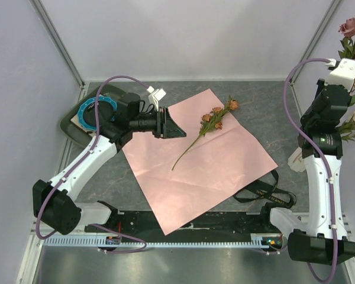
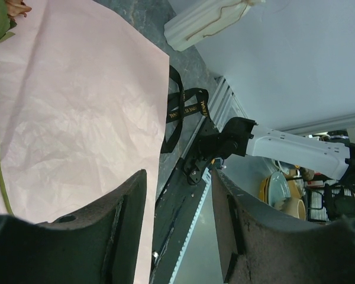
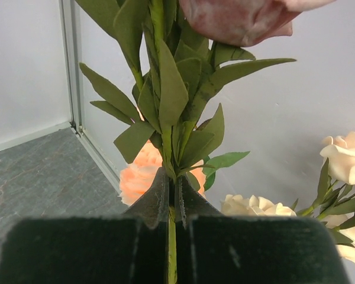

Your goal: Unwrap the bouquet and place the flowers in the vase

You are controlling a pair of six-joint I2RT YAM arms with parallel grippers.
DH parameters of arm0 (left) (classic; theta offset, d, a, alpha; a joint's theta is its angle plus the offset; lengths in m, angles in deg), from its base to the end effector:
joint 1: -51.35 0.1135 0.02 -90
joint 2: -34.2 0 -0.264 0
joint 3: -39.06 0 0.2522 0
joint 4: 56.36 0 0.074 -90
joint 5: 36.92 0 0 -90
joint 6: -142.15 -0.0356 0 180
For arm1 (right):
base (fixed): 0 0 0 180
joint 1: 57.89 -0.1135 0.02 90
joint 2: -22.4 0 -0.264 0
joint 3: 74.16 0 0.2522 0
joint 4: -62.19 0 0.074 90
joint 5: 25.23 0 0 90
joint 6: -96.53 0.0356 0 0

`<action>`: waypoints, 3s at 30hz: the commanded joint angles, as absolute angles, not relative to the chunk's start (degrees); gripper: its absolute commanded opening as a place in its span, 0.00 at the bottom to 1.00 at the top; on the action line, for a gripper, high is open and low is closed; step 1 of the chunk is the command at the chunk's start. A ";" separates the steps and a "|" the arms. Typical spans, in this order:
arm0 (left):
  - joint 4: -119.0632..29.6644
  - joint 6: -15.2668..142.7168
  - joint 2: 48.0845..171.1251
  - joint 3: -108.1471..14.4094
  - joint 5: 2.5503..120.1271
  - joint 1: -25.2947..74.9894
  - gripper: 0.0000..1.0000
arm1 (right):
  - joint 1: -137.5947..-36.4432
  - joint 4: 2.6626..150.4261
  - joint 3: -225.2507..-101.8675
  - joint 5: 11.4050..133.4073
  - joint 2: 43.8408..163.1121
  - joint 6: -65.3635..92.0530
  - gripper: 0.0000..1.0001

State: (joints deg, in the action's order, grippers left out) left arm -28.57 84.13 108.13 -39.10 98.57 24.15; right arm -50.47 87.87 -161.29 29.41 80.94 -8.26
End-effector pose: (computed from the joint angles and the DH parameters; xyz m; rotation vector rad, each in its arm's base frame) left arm 0.2456 -0.1547 0.3462 0.4813 2.0909 -1.4233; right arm 0.2022 -0.0471 0.4646 0.4053 1.5279 -0.7725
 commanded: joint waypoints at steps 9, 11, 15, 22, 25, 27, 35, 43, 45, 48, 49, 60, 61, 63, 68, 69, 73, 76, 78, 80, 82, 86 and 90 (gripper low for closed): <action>-31.61 86.07 107.50 -39.03 101.86 24.45 0.54 | -44.45 81.49 -149.89 36.73 75.48 -6.04 0.00; -31.61 86.16 107.59 -38.86 101.94 24.45 0.54 | -44.01 81.14 -148.14 37.69 75.04 -6.56 0.00; -31.87 86.42 107.68 -38.86 102.47 24.45 0.54 | -43.48 76.75 -143.83 39.28 73.90 -8.75 0.00; -32.31 86.69 107.59 -38.86 103.35 24.54 0.54 | -43.30 69.80 -135.57 39.98 71.01 -11.22 0.00; -32.75 87.04 107.76 -38.60 103.61 24.63 0.54 | -43.30 67.69 -131.79 38.58 69.25 -12.01 0.00; -34.23 88.18 107.85 -38.25 104.58 24.89 0.54 | -43.30 66.11 -128.98 38.22 67.67 -12.37 0.00; -35.91 89.76 108.38 -37.37 106.16 25.59 0.54 | -43.30 64.87 -125.72 30.59 65.90 -12.11 0.16; -36.62 90.11 108.64 -36.93 106.60 25.86 0.54 | -43.39 79.78 -132.29 28.90 61.60 -5.08 0.72; -36.71 89.94 108.90 -36.84 106.34 25.86 0.54 | -43.48 83.05 -135.62 28.47 61.24 -1.48 0.87; -36.80 89.50 109.61 -36.66 106.25 25.95 0.56 | -43.57 94.29 -143.35 31.52 62.65 6.32 0.98; -36.79 89.15 109.87 -36.75 106.25 25.95 0.57 | -44.09 99.36 -145.12 32.76 62.91 8.96 0.98; -31.79 84.93 114.61 -38.51 103.62 26.82 0.99 | -49.44 124.19 -156.31 60.43 62.57 19.01 0.98; -31.44 84.67 115.14 -38.68 103.35 27.00 0.99 | -49.80 124.72 -155.61 63.07 61.95 19.97 0.98; -29.95 83.18 116.89 -39.12 101.96 27.18 0.99 | -50.42 125.60 -152.97 70.19 61.60 21.64 0.98; -24.06 77.39 121.90 -41.75 94.85 27.18 0.99 | -52.44 122.98 -145.69 80.48 59.57 25.77 0.98; -23.01 76.67 124.00 -42.20 93.87 27.09 0.98 | -53.23 122.01 -144.97 81.28 59.57 26.30 0.98; -17.48 74.12 129.89 -45.53 89.30 25.69 0.81 | -55.69 121.04 -142.24 82.96 63.86 28.50 0.98; -11.87 72.02 134.72 -52.62 82.02 22.00 0.73 | -59.90 120.86 -141.54 82.35 68.69 31.83 0.98; -8.60 69.29 137.72 -56.77 74.20 18.59 0.72 | -61.92 118.06 -139.96 82.08 70.11 33.60 0.98; -5.17 66.49 142.82 -62.83 67.27 16.73 0.67 | -62.55 114.90 -137.60 82.43 70.56 33.95 0.98; -3.49 64.46 146.85 -68.70 64.51 14.96 0.60 | -62.81 113.66 -135.66 83.48 71.70 32.55 0.98; 3.70 59.28 158.96 -80.41 59.60 14.26 0.42 | -62.81 114.79 -135.03 85.24 74.16 28.77 0.98; 6.53 58.03 164.26 -88.24 57.65 13.38 0.44 | -62.81 113.66 -134.60 87.96 72.07 28.06 0.98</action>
State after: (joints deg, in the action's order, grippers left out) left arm -0.42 63.72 159.95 -81.77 63.99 13.39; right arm -62.56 117.05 -134.80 84.43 74.27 29.73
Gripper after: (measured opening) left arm 0.429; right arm 0.982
